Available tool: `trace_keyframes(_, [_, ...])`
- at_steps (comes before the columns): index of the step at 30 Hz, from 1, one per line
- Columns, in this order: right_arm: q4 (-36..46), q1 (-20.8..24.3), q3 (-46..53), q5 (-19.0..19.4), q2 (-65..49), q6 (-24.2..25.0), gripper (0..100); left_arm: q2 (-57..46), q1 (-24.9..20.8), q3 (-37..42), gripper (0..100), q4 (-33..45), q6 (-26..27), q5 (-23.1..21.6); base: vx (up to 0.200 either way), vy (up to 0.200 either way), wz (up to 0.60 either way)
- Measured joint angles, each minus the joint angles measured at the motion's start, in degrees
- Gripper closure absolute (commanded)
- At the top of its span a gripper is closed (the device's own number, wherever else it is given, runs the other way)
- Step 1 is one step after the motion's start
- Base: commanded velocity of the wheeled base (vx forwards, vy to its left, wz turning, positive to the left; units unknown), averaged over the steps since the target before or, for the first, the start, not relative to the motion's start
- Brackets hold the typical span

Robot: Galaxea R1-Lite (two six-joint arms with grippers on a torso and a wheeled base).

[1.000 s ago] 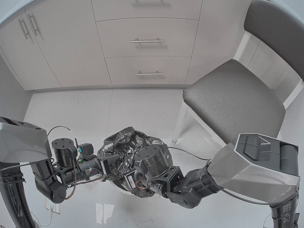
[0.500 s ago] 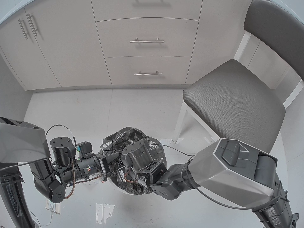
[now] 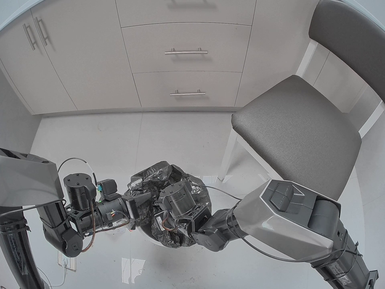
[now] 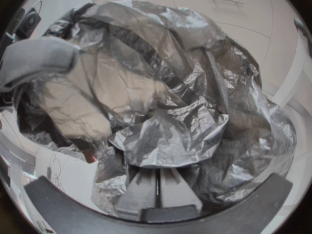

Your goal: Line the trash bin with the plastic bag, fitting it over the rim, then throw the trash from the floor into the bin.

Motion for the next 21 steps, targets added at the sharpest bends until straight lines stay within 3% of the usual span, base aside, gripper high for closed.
trace_keyframes(21, [-0.11,0.01,-3.50,-1.24,4.73,0.01,100,0.61,-0.16,0.15,100,0.00,0.22,0.06,0.000,0.000,0.00])
